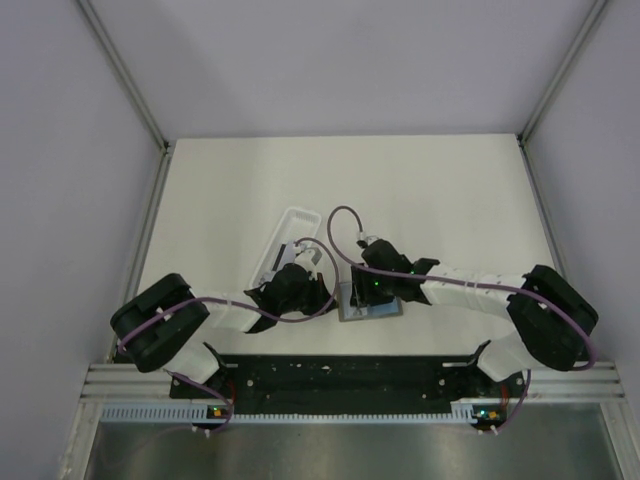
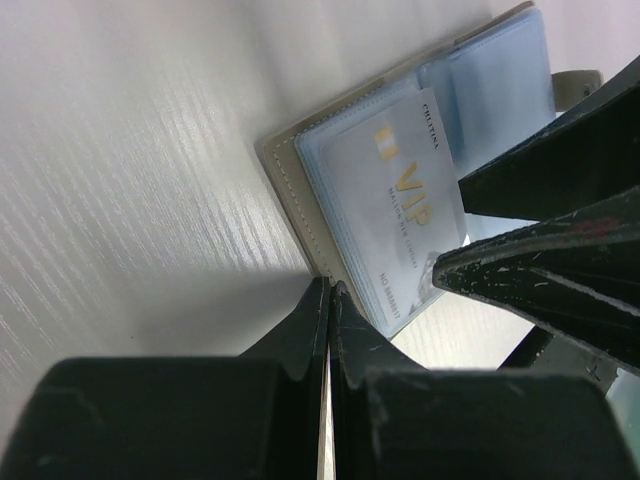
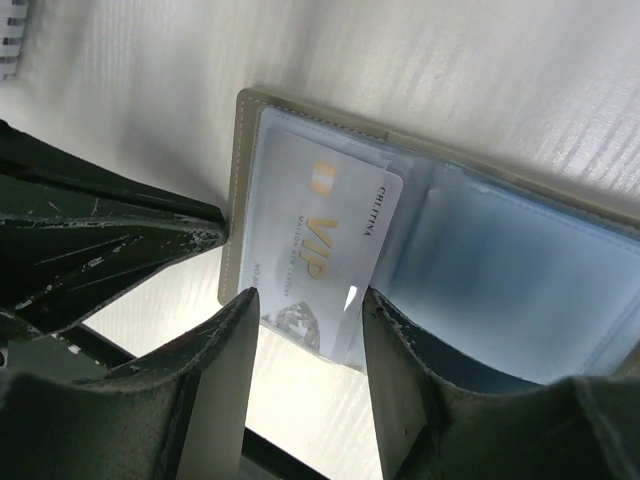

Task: Put the credit cards into the card holder
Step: Insert the credit card into the card holder, then close the card holder at the corner of the board.

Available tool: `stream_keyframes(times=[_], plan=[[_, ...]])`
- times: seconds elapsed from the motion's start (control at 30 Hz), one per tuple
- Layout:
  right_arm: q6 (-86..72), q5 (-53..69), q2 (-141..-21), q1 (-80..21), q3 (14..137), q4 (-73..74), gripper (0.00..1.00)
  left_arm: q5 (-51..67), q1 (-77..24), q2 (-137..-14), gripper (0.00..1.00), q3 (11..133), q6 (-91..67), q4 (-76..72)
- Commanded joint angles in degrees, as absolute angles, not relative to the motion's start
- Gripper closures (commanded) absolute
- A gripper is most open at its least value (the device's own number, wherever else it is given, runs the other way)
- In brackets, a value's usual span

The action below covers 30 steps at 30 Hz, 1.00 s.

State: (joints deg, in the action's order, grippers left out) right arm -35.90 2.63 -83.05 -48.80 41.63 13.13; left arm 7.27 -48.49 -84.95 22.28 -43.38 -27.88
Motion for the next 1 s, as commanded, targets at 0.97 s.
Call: stream_keyframes(times=[0.97], plan=[[-32.43, -19.05, -73.21, -52.65, 48.86, 26.79, 0.53, 7.65, -48.69, -84.73, 1.00, 22.32, -42.80, -27.69]])
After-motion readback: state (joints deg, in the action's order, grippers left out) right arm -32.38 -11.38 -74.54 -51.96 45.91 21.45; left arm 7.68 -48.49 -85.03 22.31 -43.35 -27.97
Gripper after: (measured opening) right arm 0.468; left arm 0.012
